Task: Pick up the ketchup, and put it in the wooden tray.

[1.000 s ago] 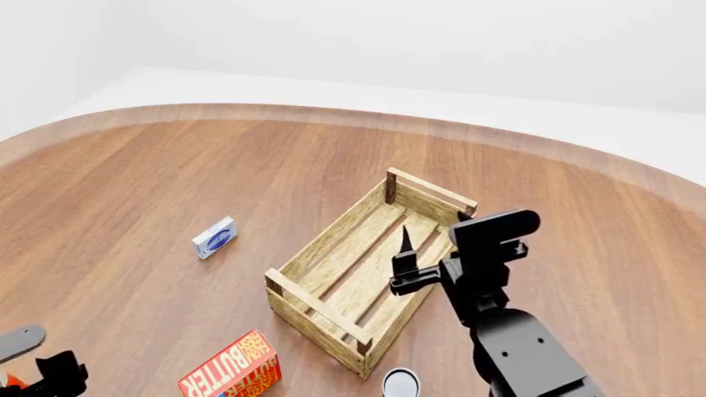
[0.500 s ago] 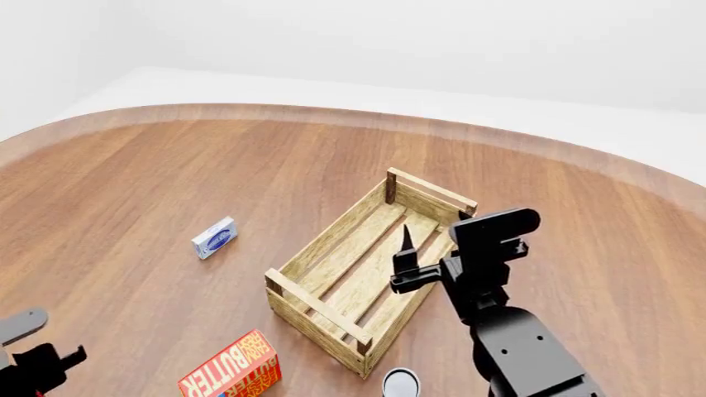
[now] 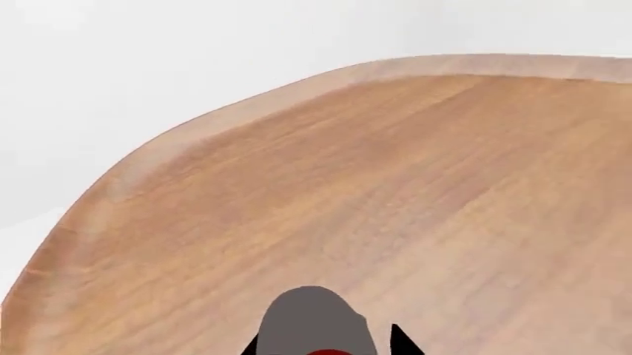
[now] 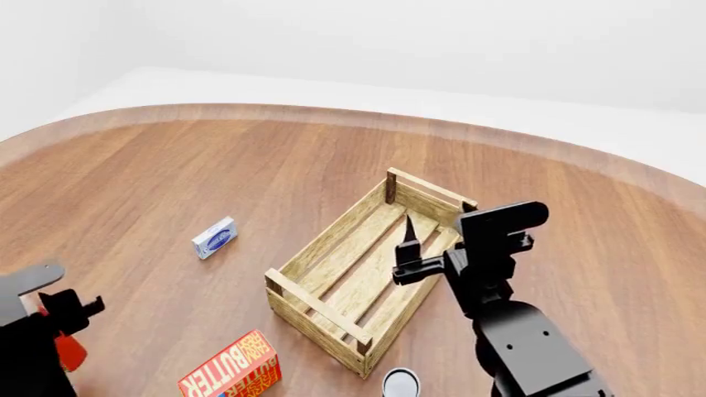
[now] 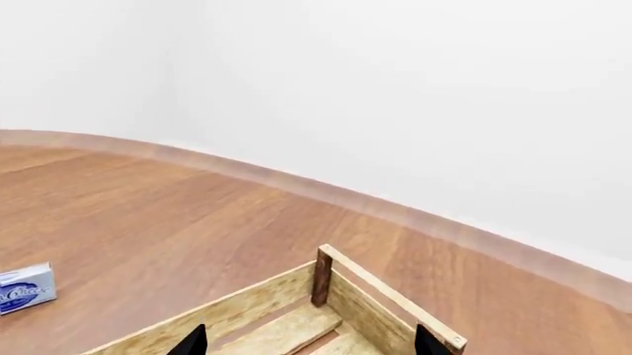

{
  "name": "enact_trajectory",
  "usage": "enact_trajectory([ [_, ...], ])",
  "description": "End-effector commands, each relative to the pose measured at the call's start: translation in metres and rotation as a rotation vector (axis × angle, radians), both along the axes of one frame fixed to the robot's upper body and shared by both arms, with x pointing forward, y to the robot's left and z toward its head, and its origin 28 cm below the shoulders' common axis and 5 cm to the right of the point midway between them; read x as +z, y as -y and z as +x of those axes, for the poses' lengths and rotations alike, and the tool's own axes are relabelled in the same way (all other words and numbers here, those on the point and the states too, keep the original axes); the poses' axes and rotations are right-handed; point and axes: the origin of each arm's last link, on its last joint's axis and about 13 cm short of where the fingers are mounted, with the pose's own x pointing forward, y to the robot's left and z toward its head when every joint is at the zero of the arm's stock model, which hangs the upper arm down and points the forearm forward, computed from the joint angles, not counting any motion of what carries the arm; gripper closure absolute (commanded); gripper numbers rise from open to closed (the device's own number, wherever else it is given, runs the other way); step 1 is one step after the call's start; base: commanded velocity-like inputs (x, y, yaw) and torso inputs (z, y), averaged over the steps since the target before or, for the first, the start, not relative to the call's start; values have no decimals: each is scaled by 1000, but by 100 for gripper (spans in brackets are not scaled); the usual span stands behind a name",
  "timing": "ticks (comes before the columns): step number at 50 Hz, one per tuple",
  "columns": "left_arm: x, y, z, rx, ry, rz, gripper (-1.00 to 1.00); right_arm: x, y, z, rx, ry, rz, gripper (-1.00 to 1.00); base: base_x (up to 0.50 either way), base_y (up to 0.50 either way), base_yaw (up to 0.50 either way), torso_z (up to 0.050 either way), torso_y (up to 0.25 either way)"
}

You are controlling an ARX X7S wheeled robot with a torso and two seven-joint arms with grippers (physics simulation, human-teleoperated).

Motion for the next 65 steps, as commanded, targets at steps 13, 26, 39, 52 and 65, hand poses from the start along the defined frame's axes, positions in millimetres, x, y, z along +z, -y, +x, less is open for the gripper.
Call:
enact_trajectory([
  [13,99,73,98,-453,256,144,100,53,4,-3,14,116,22,-100,0,0,0,0,1],
  [26,123,130,137,-695,277,149,100,79,16,-8,-32,162,35,-100,0,0,0,0,0],
  [39,129,184,165,-872,282,141,100,80,39,-17,-92,165,65,-100,0,0,0,0,1],
  [52,130,231,167,-993,303,133,100,68,60,-35,-145,155,88,-100,0,0,0,0,0],
  [65,124,260,158,-1040,260,140,100,60,70,-53,-211,149,102,-100,0,0,0,0,1],
])
